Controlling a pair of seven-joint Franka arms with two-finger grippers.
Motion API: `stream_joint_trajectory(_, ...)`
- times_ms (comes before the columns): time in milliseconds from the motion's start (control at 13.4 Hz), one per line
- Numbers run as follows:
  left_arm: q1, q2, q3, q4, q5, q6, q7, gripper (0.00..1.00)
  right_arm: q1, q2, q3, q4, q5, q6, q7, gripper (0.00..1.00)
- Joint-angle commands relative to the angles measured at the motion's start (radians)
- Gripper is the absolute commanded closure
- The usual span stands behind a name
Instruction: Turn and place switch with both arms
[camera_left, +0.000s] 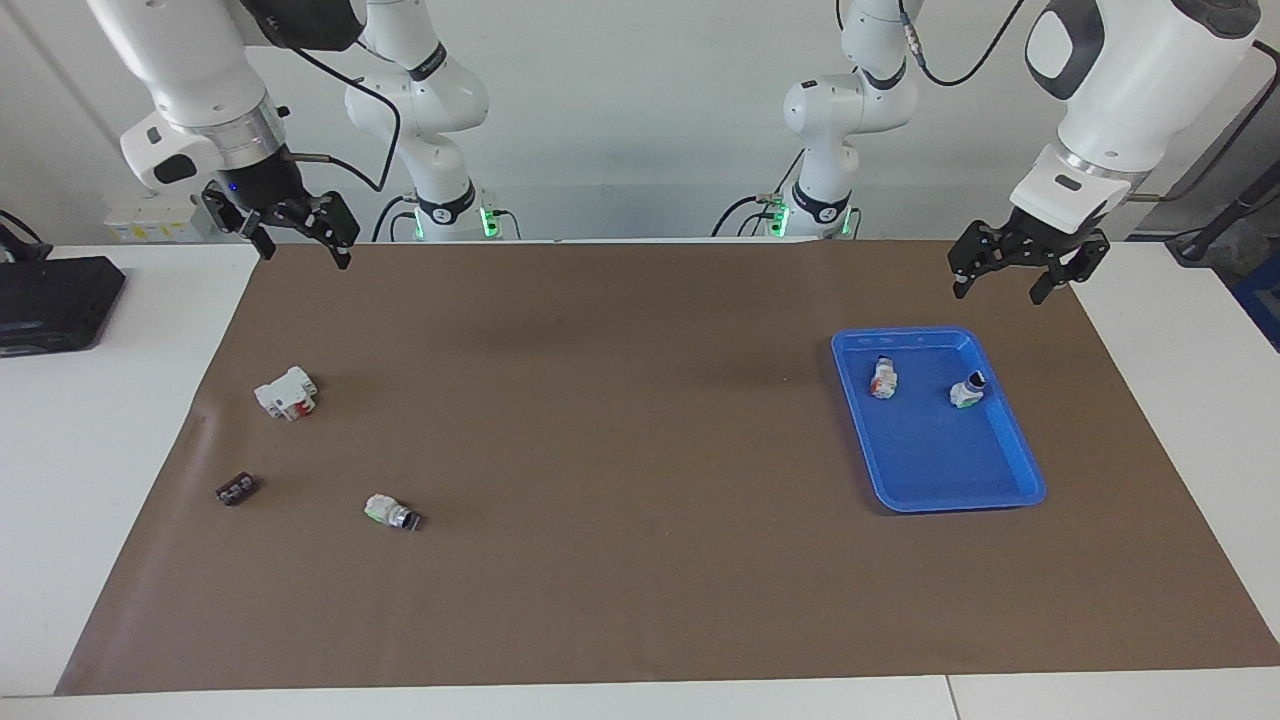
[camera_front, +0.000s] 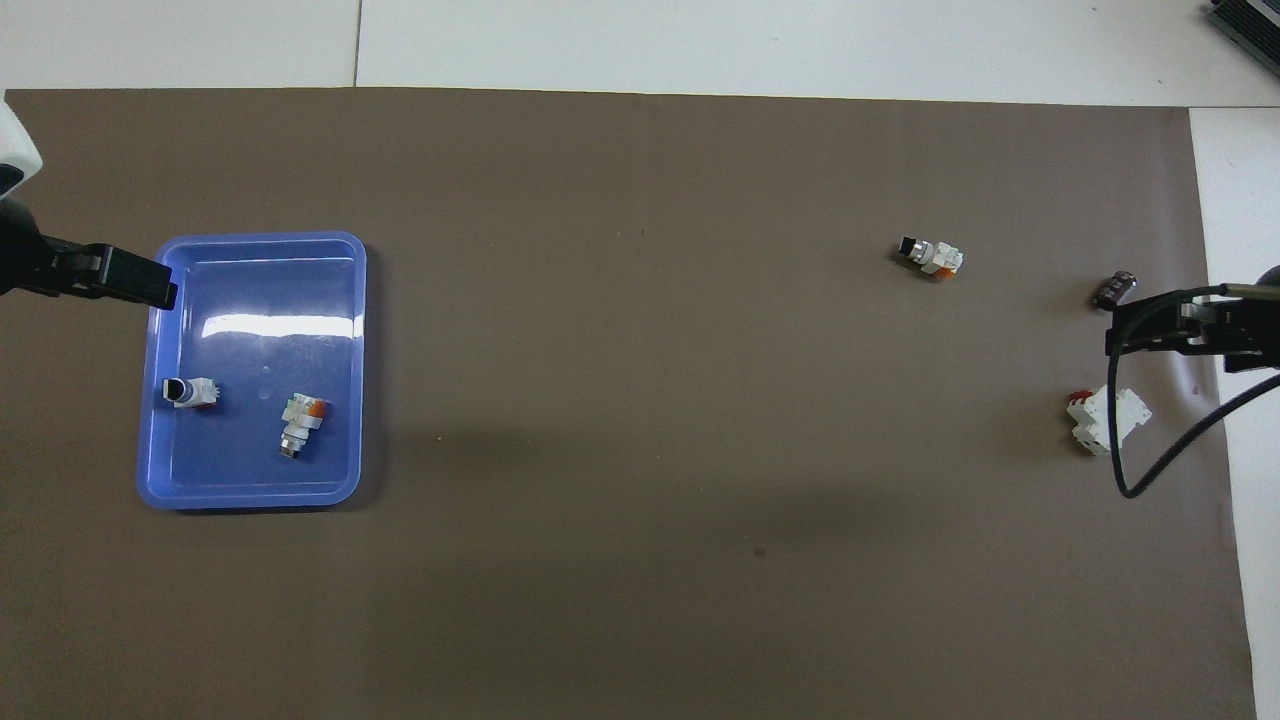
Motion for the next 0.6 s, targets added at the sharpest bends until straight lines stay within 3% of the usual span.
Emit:
stream_joint_trajectory(0,0.001,-0.028,0.000,-0.031,0.016,-0.001,0.001,0.00,-0.009,-0.027,-0.001,-0.105,0.017,0.137,-0.048,0.00)
stream_joint_trajectory(223,0.003,-0.028,-0.002,-0.031,0.016,-0.001,0.001,0.00,-0.011,-0.001,-0.001,-0.198,0.040,0.327,-0.155,0.00)
stream_joint_trajectory(521,0.001,-0.028,0.000,-0.031,0.016,-0.001,0.001,0.00,-0.020,0.181,-0.001,-0.194,0.080,0.530,-0.393,0.00)
